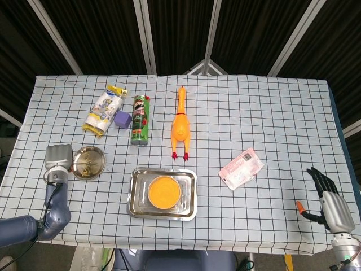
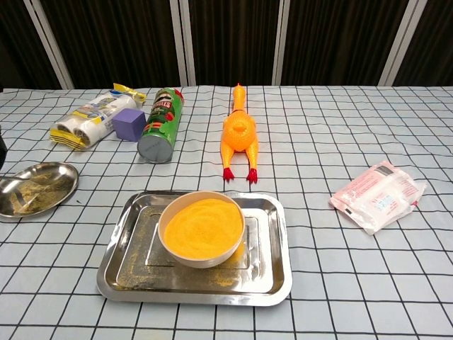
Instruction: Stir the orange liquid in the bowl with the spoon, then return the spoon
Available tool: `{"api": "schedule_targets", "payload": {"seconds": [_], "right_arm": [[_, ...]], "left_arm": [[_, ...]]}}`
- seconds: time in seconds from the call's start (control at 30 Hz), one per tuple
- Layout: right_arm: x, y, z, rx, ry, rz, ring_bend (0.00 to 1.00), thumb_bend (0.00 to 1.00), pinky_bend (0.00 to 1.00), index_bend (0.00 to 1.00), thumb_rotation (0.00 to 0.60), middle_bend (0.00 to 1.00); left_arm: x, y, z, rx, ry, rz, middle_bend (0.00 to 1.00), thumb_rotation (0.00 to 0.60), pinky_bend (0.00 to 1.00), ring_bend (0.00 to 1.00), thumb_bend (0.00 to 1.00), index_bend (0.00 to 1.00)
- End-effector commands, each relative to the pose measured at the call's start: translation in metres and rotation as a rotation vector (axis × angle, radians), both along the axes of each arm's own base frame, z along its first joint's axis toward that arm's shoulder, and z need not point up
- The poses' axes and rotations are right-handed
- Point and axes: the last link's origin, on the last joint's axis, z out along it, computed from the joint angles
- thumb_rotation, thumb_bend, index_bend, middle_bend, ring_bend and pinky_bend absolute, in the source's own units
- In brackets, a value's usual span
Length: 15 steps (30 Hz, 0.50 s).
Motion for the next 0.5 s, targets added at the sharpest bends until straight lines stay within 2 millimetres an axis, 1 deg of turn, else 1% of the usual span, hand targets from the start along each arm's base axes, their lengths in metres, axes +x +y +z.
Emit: {"api": "schedule_targets", "payload": {"seconds": [0.03, 0.3, 0.43, 0.5], "right_arm": [[0.0, 0.0, 0.0, -0.001, -0.001, -0.001, 0.0, 0.4, 0.0, 0.0, 0.6, 0.0], [0.0, 0.0, 0.0, -0.001, 0.003, -0.001, 0.0, 0.4, 0.0, 0.0, 0.6, 0.0], [0.0, 0.0, 0.0, 0.0, 0.002, -0.003, 0.0, 0.4, 0.0, 0.0, 0.6, 0.0], [0.0, 0.0, 0.0, -0.001, 0.003, -0.003, 0.0, 0.4, 0.0, 0.0, 0.6, 0.0]], "left_arm": [[-0.003, 0.0, 0.003, 0.002, 0.0, 0.012, 1.0, 0.6, 1.0, 0.97, 0.39, 0.59], [-0.007, 0.0, 0.011, 0.029, -0.028, 0.001, 1.0, 0.6, 1.0, 0.97, 0.28, 0.48], [-0.009, -0.002, 0.012, 0.037, -0.041, -0.011, 1.0, 0.6, 1.0, 0.96, 0.26, 0.44], [-0.009, -0.003, 0.013, 0.046, -0.055, -0.025, 0.98, 0.6, 0.97, 0.93, 0.26, 0.4]]}}
